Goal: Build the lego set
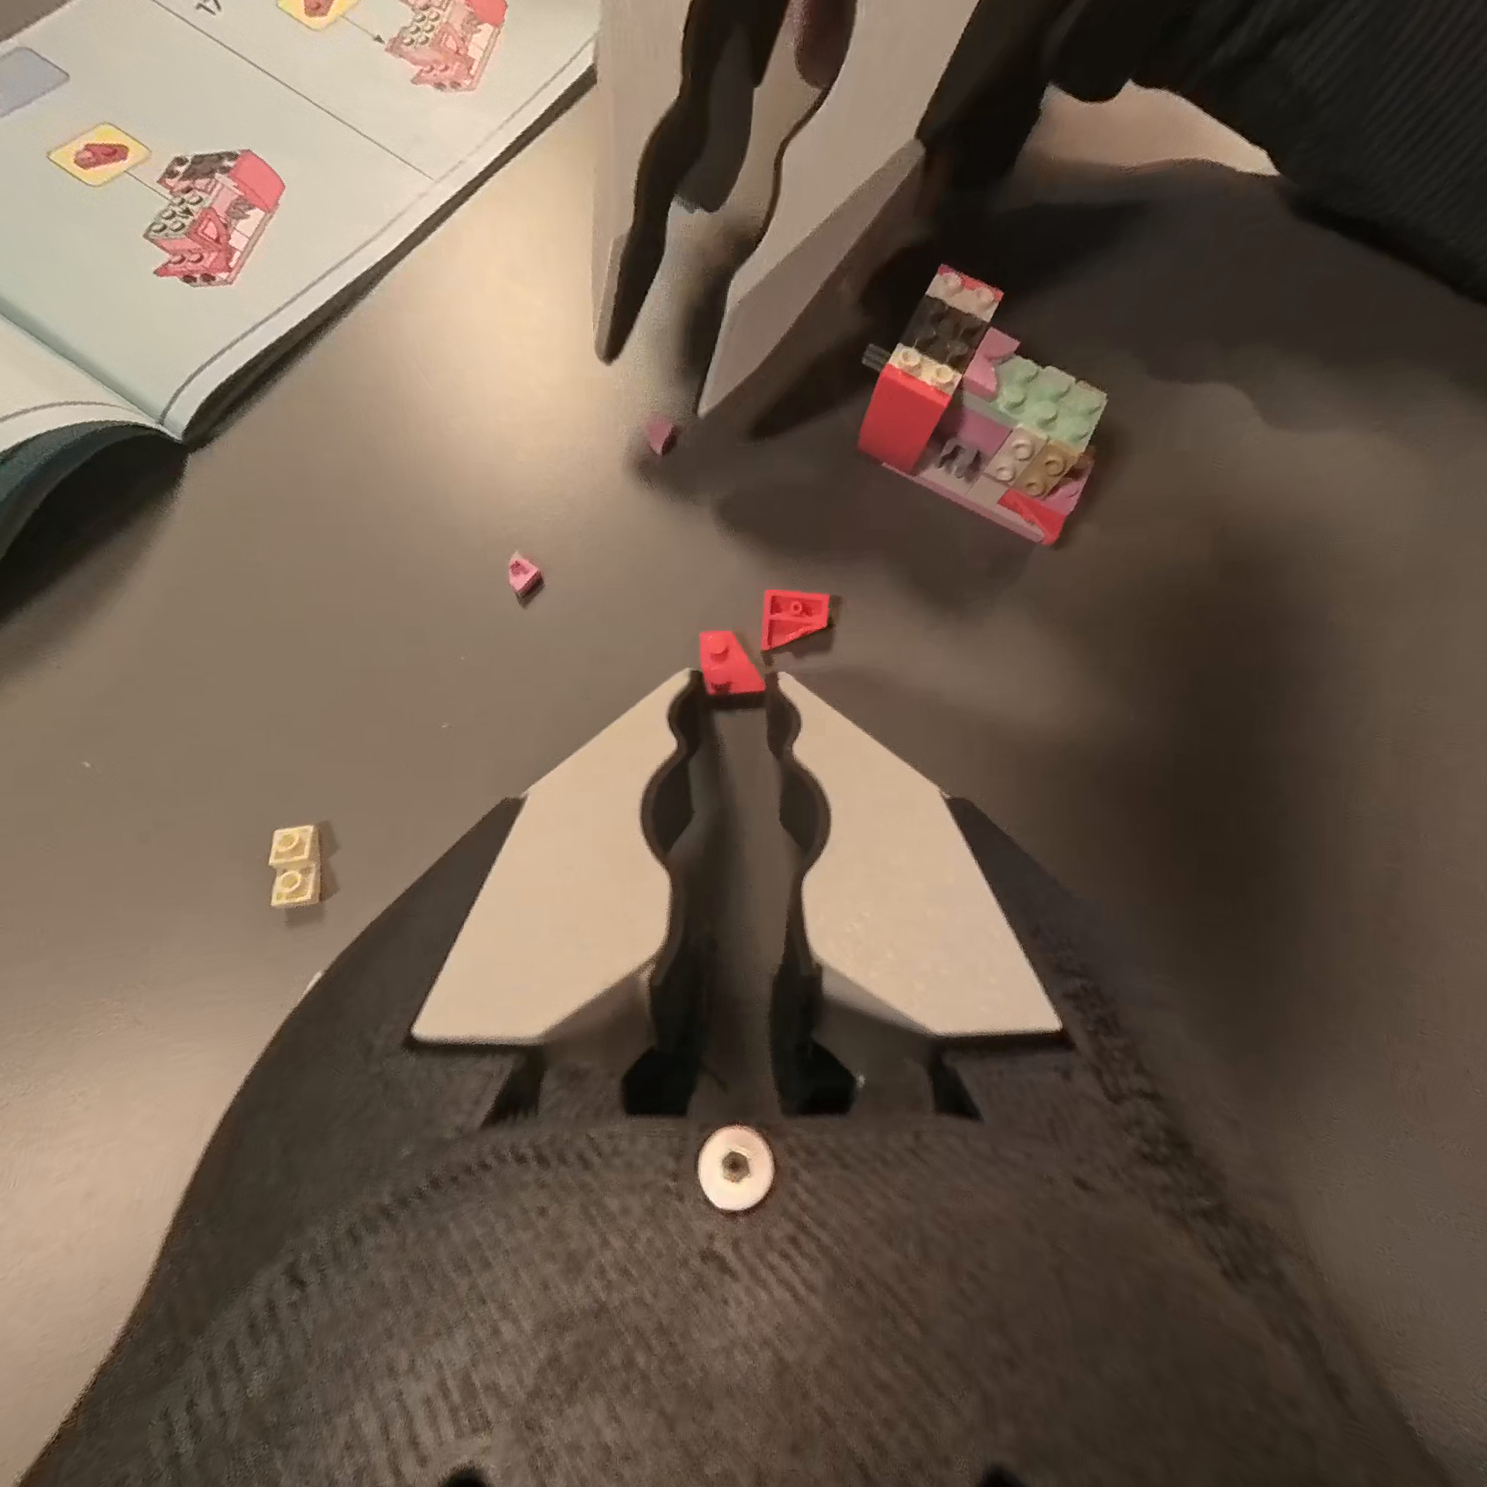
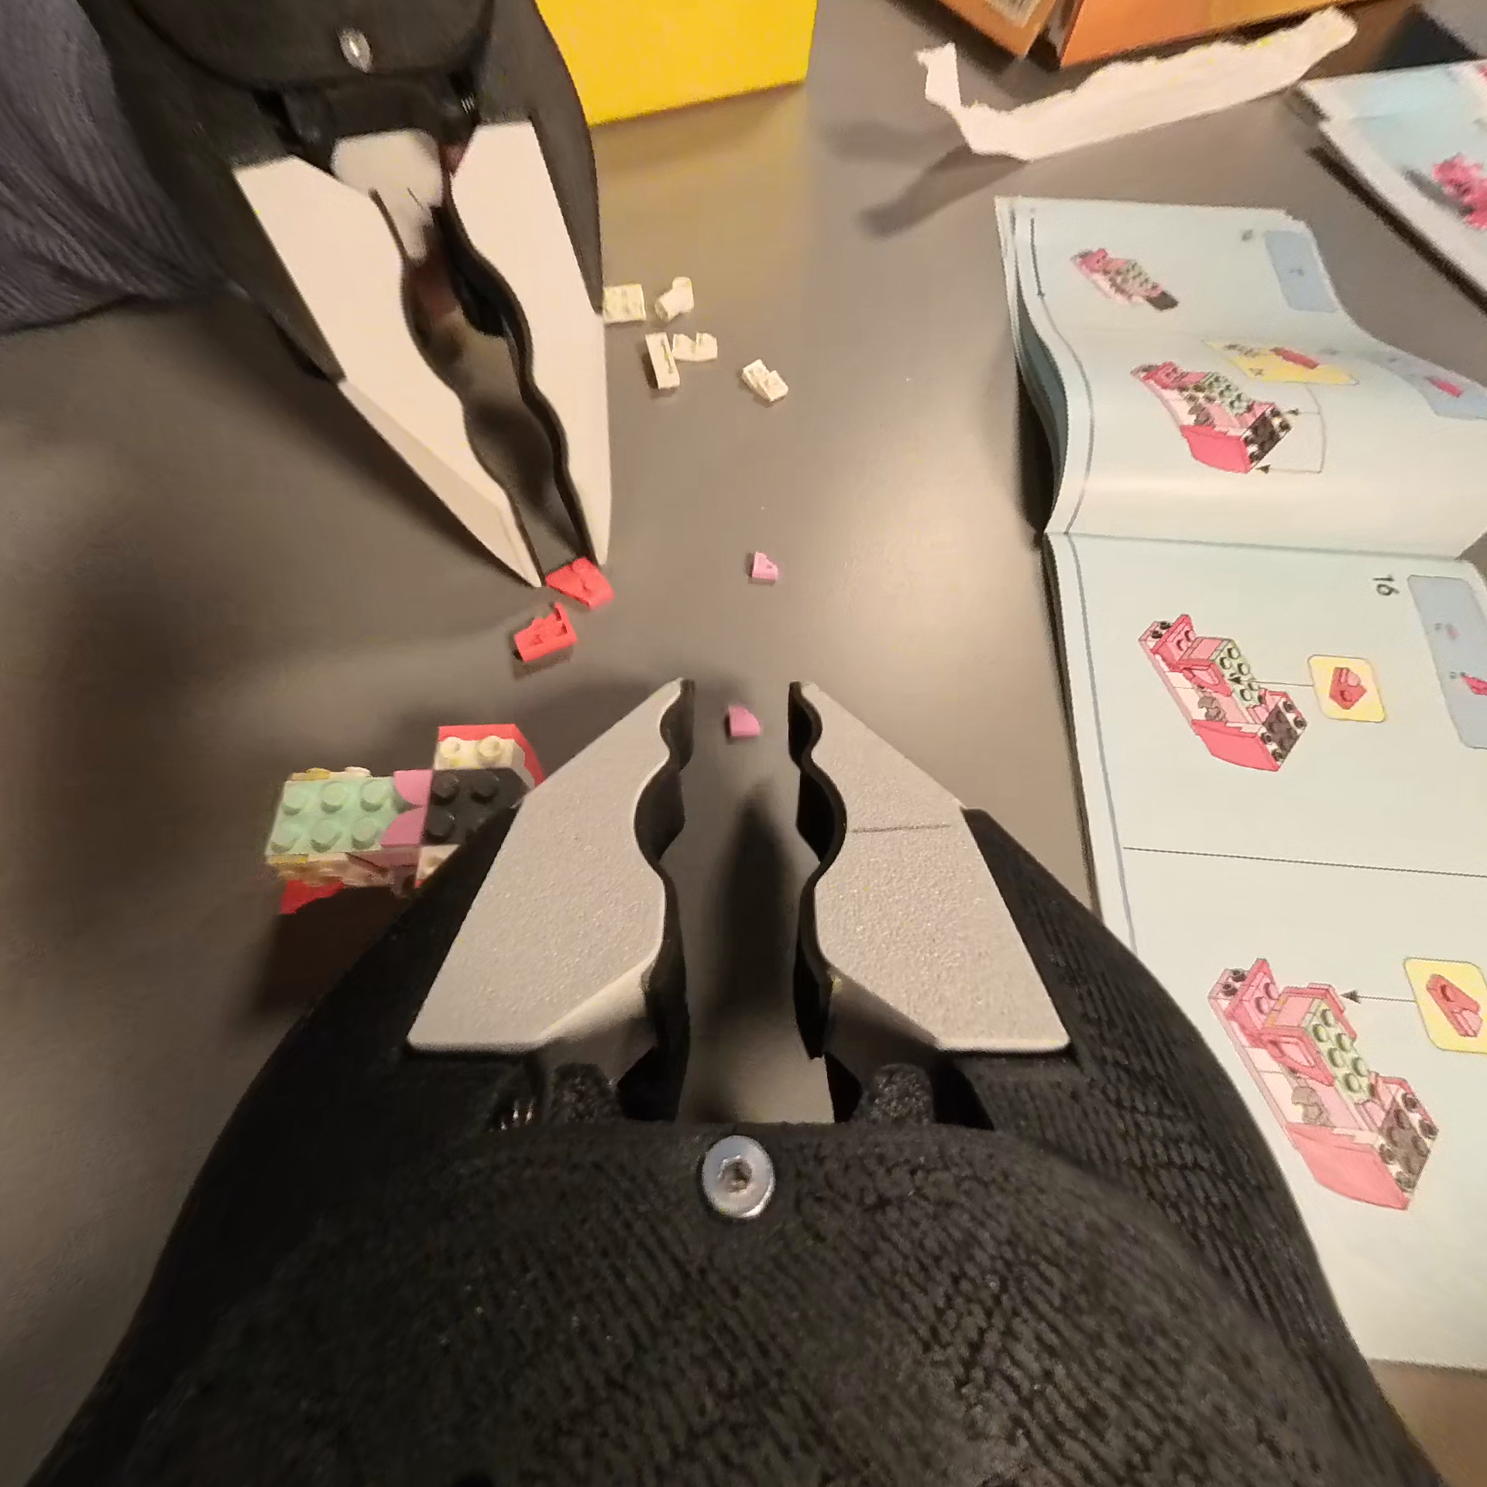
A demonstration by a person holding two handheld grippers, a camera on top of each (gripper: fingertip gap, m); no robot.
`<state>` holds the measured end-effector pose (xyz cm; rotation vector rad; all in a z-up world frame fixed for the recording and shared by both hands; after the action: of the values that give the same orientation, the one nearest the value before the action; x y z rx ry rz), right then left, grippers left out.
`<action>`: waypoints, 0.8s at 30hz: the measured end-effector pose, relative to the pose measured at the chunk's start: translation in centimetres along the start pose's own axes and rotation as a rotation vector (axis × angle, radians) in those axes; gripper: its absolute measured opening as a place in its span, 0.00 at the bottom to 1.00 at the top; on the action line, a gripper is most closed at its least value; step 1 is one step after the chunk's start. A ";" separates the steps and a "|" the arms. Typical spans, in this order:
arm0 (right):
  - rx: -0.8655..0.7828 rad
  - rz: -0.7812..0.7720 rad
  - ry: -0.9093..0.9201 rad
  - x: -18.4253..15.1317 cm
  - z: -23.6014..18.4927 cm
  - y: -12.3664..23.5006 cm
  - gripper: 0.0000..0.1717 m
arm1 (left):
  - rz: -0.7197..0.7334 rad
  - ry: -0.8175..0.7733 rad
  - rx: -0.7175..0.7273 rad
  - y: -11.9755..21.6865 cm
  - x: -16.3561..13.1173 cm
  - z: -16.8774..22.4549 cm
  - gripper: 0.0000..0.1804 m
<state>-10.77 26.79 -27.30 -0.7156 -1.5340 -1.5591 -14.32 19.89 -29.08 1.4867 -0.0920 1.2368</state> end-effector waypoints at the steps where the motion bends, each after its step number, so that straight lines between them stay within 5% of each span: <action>1: 0.000 0.018 0.001 0.3 -0.1 0.2 0.13 | -0.002 -0.005 0.003 0.0 0.0 0.0 0.08; 15: 0.165 0.128 0.058 4.1 -4.7 1.4 0.08 | 0.201 -0.294 0.063 2.1 4.2 2.3 0.08; 24: 0.287 0.151 -0.084 4.8 -5.4 1.9 0.05 | 0.213 -0.395 0.091 2.2 4.7 3.1 0.08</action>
<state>-10.79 20.84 -22.80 -0.7207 -1.6813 -1.1813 -11.74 19.34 -23.65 1.8229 -0.4729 1.1088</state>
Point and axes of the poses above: each gripper's, where its closed fingertips meet, y back along the fingers, x out of its top, z = x × y across the jaws, the point moved 1 cm from there along y, back along the fingers, and after that the axes turned 10 degrees about -x, right-handed, at the moved point
